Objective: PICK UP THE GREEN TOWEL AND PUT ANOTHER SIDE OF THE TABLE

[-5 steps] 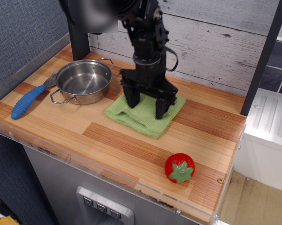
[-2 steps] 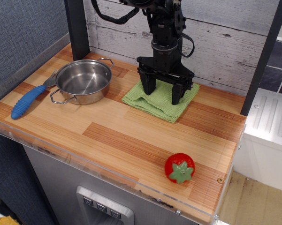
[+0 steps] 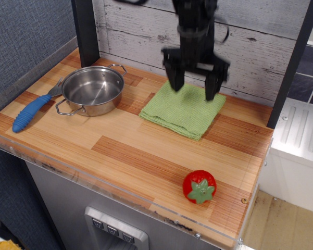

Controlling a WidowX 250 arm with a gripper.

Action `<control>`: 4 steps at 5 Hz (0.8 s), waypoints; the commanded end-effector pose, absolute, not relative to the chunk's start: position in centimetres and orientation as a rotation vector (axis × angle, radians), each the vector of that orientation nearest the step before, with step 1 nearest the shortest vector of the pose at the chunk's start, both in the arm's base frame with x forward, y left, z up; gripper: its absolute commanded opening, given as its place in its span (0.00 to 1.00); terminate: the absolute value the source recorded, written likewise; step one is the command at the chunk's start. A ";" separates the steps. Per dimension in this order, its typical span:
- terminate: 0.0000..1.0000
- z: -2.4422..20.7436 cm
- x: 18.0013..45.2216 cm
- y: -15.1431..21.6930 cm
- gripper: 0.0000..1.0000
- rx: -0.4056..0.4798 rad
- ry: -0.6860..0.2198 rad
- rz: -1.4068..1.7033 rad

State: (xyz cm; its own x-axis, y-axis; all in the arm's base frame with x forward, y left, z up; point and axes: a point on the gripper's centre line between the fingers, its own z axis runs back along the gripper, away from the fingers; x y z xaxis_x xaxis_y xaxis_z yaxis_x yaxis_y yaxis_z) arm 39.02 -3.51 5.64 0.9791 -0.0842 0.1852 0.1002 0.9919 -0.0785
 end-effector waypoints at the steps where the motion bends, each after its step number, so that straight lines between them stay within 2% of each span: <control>1: 0.00 13.6 38.7 -2.7 1.00 -0.103 -0.305 -0.084; 2: 0.00 13.5 34.2 -1.1 1.00 -0.082 -0.261 -0.044; 3: 0.00 13.6 30.9 0.2 1.00 -0.050 -0.252 -0.022; 4: 0.00 13.2 29.3 1.5 1.00 -0.035 -0.231 -0.010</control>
